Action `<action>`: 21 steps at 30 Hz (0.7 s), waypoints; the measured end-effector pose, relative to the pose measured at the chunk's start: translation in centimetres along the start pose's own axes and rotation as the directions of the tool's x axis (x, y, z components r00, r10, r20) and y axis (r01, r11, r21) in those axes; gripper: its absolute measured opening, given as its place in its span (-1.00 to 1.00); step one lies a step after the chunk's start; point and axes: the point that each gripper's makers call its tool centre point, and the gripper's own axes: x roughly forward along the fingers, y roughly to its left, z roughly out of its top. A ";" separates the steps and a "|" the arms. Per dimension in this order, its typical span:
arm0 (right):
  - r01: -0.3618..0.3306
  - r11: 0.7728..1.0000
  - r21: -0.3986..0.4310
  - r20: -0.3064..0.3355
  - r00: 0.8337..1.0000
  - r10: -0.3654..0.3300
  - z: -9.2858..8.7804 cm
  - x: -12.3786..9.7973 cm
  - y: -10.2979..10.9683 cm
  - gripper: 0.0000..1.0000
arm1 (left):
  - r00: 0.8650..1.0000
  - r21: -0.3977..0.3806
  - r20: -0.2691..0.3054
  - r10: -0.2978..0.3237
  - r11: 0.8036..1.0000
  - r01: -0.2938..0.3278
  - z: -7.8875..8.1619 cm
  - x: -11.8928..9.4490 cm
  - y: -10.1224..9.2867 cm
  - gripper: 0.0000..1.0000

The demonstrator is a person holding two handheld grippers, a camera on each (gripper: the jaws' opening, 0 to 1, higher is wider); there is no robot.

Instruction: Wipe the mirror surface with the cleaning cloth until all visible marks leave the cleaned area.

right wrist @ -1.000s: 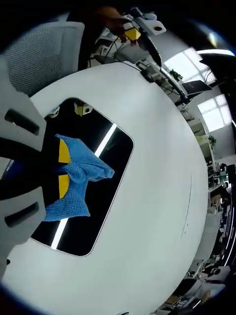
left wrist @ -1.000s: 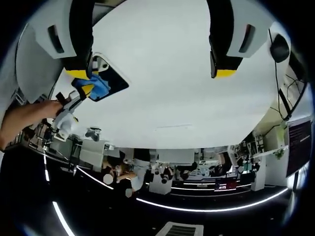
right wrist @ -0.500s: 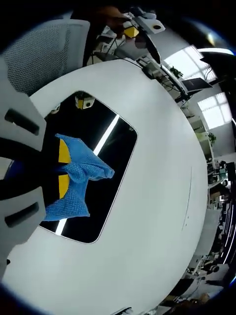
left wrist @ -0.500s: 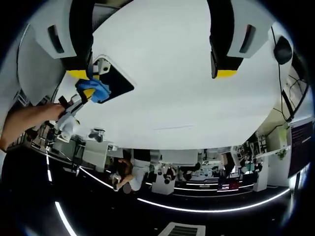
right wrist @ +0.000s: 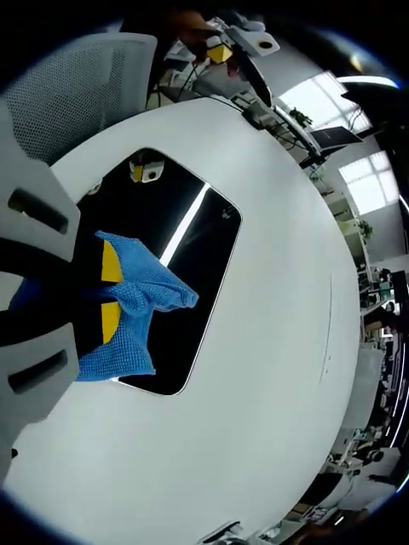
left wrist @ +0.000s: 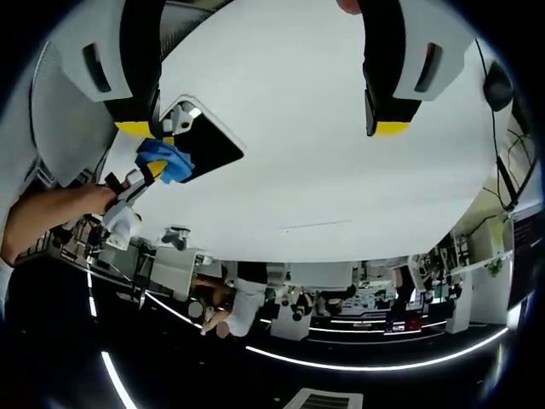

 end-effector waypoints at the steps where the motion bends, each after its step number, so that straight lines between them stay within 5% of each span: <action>1: 0.002 1.000 0.002 -0.001 1.000 -0.002 0.0 0.0 -0.2 -1.00 | 1.000 0.003 0.003 0.000 1.000 0.000 0.1 0.0 0.1 0.98; 21: 0.027 0.999 0.025 -0.001 1.000 -0.027 -0.9 -1.0 -2.7 -1.00 | 0.999 -0.015 0.029 0.039 0.999 -0.038 -0.1 -0.1 0.3 0.98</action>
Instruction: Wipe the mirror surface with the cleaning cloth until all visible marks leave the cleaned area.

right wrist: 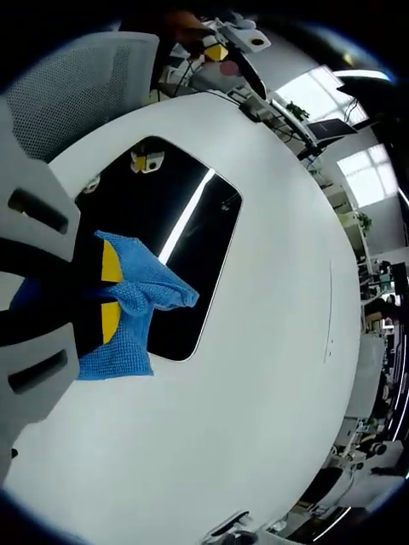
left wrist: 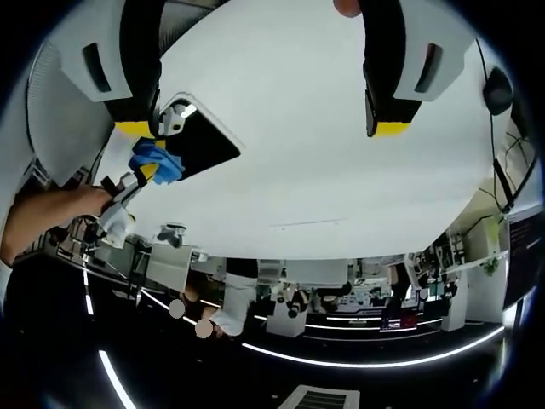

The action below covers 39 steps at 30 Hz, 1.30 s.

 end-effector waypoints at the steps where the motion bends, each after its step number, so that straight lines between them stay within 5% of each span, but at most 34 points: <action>1: 0.001 1.000 0.001 0.000 1.000 -0.001 0.0 0.0 -0.1 -1.00 | 1.000 -0.002 0.002 0.000 1.000 0.000 0.1 0.0 0.0 0.98; 39: 0.050 0.999 0.009 -0.022 0.999 -0.050 -1.3 -1.1 -2.4 -1.00 | 1.000 0.000 0.024 0.017 1.000 -0.017 0.4 -0.6 0.3 0.98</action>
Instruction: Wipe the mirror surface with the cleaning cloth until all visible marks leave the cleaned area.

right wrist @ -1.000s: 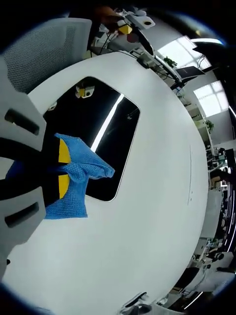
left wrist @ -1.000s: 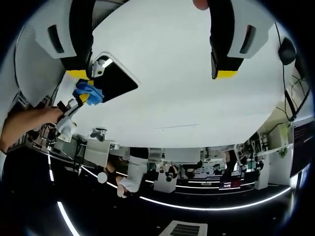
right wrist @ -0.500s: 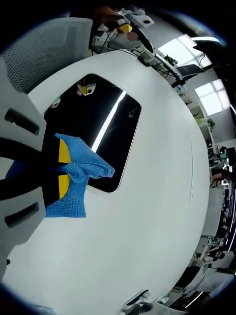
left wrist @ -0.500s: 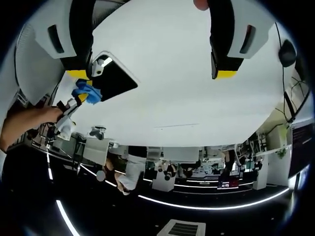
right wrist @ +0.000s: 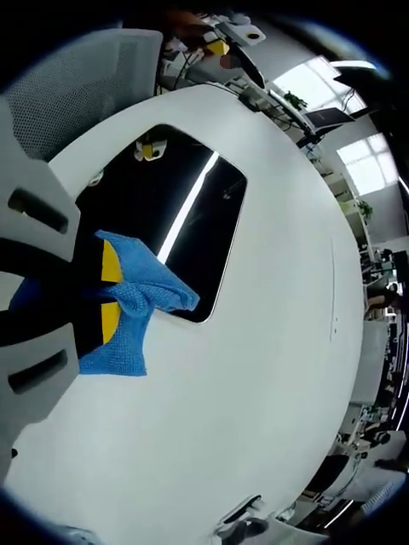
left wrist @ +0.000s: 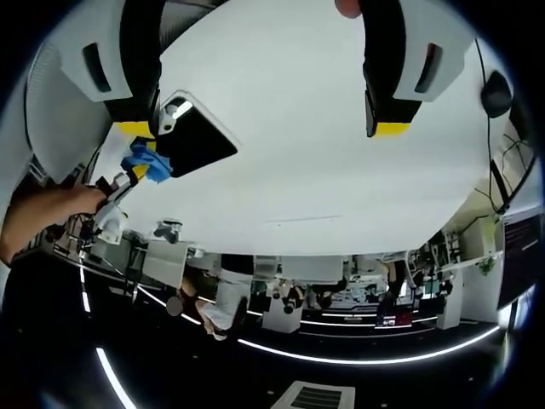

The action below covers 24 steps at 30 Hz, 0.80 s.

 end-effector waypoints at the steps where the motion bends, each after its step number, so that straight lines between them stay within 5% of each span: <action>1: 0.002 1.000 -0.001 -0.001 1.000 -0.002 0.0 0.0 0.0 -1.00 | 1.000 0.000 0.001 0.001 1.000 -0.001 0.1 0.0 0.0 0.98; 14: 0.007 1.000 -0.008 0.000 1.000 -0.007 0.3 0.2 0.3 -1.00 | 1.000 0.022 -0.009 0.001 1.000 0.000 0.3 -0.3 0.2 0.98; 19: 0.018 1.000 -0.001 -0.006 1.000 -0.018 0.3 0.2 0.3 -1.00 | 0.999 -0.005 0.034 0.025 1.000 -0.025 1.3 -0.2 1.0 0.98; 24: 0.019 1.000 0.010 -0.008 1.000 -0.019 -0.1 -0.1 0.9 -1.00 | 0.999 -0.018 0.031 0.018 1.000 -0.017 0.6 0.2 0.6 0.98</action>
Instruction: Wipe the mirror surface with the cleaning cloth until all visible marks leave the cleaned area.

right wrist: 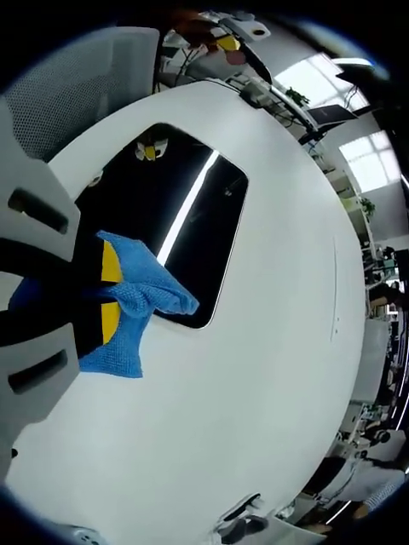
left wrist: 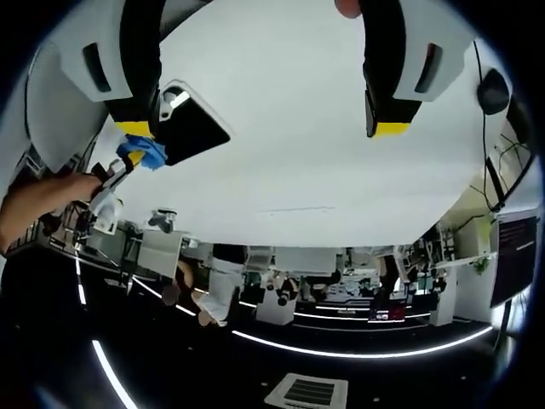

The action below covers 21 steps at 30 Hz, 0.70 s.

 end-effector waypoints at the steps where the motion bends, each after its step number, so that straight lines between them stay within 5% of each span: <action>1: 0.002 1.000 -0.001 0.000 1.000 -0.002 0.0 0.0 0.0 -1.00 | 1.000 -0.001 -0.005 -0.004 1.000 0.004 -0.2 0.1 -0.2 0.98; 21: -0.002 0.998 0.062 0.001 1.000 0.002 -1.4 -0.7 0.6 -1.00 | 1.000 0.000 -0.013 -0.002 1.000 0.002 -0.5 0.1 0.3 0.98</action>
